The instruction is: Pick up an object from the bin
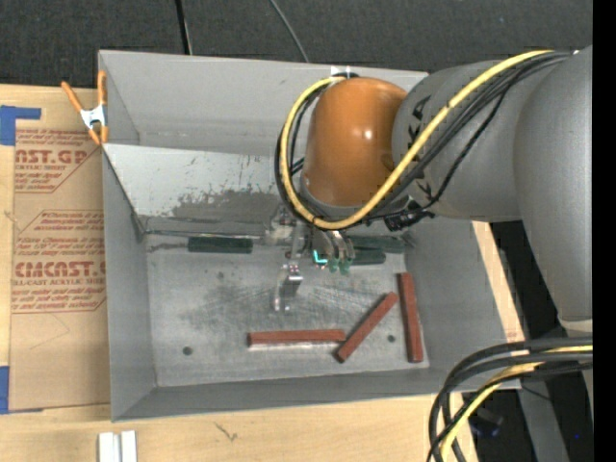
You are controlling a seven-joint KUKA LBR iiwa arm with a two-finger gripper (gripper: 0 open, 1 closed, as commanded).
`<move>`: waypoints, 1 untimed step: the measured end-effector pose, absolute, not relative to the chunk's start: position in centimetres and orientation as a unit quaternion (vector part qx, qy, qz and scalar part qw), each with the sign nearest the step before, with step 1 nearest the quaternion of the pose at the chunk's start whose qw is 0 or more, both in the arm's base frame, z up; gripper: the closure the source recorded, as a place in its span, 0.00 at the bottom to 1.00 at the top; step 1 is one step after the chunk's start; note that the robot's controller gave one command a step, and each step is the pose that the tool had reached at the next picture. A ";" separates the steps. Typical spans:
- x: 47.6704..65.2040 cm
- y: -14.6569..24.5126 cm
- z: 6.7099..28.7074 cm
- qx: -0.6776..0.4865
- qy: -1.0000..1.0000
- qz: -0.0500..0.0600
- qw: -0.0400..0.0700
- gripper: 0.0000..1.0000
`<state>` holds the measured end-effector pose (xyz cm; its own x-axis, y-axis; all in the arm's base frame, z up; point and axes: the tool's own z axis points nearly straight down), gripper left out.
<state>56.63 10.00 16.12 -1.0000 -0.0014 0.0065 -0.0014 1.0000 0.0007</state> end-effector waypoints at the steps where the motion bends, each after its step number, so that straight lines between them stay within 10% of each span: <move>1: 56.8 10.0 16.6 0.000 -1.000 -0.001 0.000 0.00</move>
Offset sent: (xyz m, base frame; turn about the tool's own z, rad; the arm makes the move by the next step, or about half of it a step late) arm -0.0749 -0.0251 -0.0794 -0.0302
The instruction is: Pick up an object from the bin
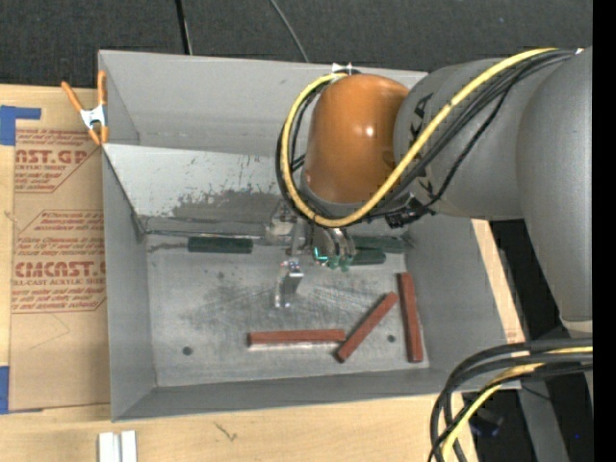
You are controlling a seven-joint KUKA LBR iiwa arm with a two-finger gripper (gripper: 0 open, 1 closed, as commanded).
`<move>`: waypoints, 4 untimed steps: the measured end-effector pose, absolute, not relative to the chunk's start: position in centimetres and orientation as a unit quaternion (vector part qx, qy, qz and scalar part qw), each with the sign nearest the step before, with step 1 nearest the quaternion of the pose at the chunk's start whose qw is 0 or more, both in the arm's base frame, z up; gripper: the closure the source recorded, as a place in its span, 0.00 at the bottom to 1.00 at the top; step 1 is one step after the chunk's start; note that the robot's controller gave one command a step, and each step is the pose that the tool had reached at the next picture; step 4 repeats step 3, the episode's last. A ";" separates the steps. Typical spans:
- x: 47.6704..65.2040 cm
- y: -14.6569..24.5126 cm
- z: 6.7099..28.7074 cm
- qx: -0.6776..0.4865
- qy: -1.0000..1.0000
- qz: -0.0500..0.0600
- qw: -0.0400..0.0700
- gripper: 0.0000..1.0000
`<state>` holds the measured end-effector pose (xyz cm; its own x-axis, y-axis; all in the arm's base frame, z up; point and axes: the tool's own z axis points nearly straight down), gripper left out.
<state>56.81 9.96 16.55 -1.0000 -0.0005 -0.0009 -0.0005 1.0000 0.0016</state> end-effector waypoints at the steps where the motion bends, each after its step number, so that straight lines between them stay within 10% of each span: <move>1: 49.1 7.6 8.1 -0.016 1.000 0.001 -0.001 1.00; 2: 49.1 7.6 8.1 -0.016 1.000 0.001 -0.001 1.00; 3: 50.2 7.4 21.6 -0.025 1.000 0.000 0.001 1.00; 4: 50.2 7.4 21.6 -0.025 1.000 0.000 0.001 1.00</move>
Offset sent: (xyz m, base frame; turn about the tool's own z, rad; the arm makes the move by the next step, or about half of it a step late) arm 0.0000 0.0000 0.0000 0.0000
